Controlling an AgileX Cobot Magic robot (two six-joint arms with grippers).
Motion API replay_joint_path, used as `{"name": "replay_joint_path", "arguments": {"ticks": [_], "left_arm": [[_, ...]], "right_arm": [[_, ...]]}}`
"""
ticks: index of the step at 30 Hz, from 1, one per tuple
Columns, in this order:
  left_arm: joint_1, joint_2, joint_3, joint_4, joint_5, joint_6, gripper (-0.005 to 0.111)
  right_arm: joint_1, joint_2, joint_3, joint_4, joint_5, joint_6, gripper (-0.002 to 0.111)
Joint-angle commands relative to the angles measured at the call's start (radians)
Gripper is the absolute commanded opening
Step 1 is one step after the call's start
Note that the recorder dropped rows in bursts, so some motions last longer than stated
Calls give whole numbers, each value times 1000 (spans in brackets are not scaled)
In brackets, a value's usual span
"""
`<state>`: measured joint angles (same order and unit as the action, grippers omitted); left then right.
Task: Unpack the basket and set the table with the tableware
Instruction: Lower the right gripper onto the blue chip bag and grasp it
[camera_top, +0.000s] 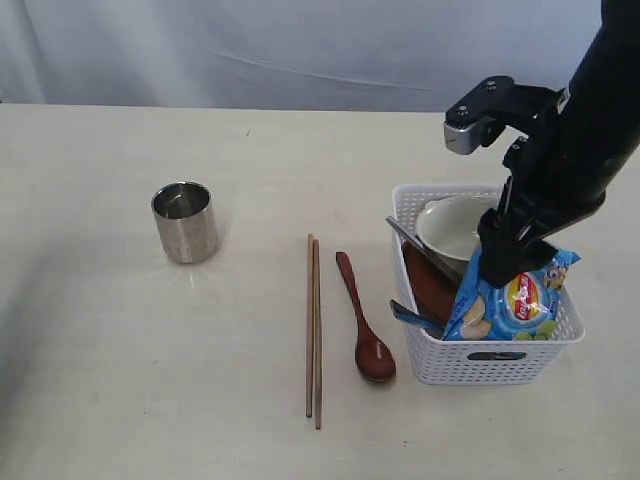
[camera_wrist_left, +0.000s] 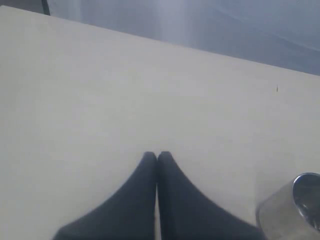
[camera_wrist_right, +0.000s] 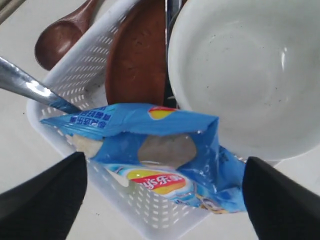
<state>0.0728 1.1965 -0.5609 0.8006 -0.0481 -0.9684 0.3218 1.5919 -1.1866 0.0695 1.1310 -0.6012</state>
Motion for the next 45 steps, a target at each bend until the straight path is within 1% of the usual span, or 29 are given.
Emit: {"name": "replay_joint_path", "arguments": {"ticks": [1,3,10,16,25,27,29,34,37,38,39,45], "left_arm": [[5,-8,6,-2,-4,-3,0],[5,-8,6,-2,-4,-3,0],[5,-8,6,-2,-4,-3,0],[5,-8,6,-2,-4,-3,0],[5,-8,6,-2,-4,-3,0],[5,-8,6,-2,-4,-3,0],[5,-8,6,-2,-4,-3,0],[5,-8,6,-2,-4,-3,0],[5,-8,6,5,-4,-3,0],[5,-8,6,5,-4,-3,0],[5,-8,6,5,-4,-3,0],[5,-8,6,5,-4,-3,0]], "right_arm": [[-2,-4,2,-17,-70,-11,79],[-2,-4,2,-17,-95,-9,79],[-2,-2,4,-17,-84,-6,79],[-2,-2,65,-21,-159,-6,79],[-2,-2,72,-13,-155,-6,79],[-2,-2,72,-5,-155,-6,73],[-2,-2,72,0,-155,-6,61],[-2,-2,72,0,-151,-9,26],[-2,-2,72,0,-151,-9,8],[-2,-2,72,0,-151,-9,3],[-2,-2,72,0,-151,-9,0],[-2,-6,70,-1,-148,-13,0]]}}
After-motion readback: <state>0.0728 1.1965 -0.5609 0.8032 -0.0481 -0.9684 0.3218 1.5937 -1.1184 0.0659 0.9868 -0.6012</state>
